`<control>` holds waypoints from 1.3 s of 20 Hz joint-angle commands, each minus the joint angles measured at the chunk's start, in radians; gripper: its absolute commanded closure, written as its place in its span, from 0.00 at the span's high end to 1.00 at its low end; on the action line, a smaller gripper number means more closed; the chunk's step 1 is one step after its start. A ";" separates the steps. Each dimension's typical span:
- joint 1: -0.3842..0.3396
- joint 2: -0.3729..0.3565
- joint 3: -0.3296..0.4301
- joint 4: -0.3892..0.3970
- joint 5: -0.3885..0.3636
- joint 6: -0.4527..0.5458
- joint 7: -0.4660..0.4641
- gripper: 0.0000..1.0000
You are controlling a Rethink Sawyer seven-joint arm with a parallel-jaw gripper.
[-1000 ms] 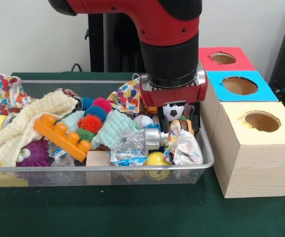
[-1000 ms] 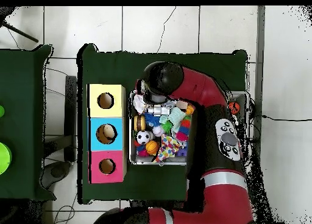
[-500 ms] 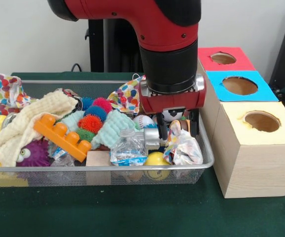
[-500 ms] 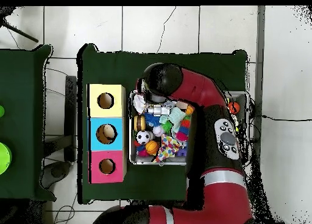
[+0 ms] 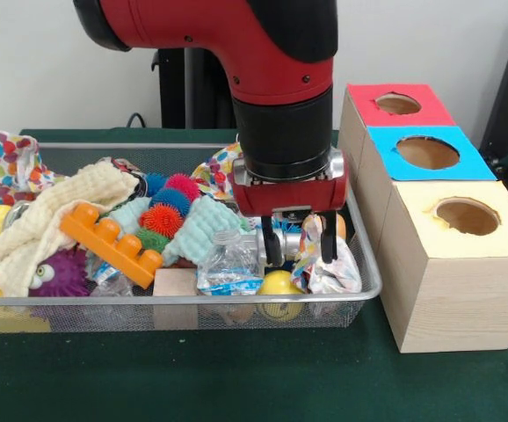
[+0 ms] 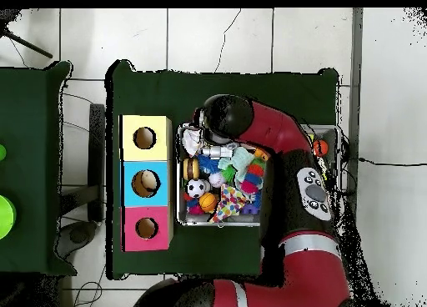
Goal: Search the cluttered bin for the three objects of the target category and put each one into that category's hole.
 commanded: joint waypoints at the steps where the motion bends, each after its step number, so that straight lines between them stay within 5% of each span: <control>1: -0.007 0.038 0.054 0.118 -0.055 -0.036 0.049 1.00; 6: -0.004 0.044 0.054 0.104 -0.044 0.003 0.048 1.00; 7: -0.003 0.045 0.054 0.100 -0.043 0.011 0.048 0.00; 26: 0.017 0.046 0.045 0.081 -0.026 0.039 0.081 0.00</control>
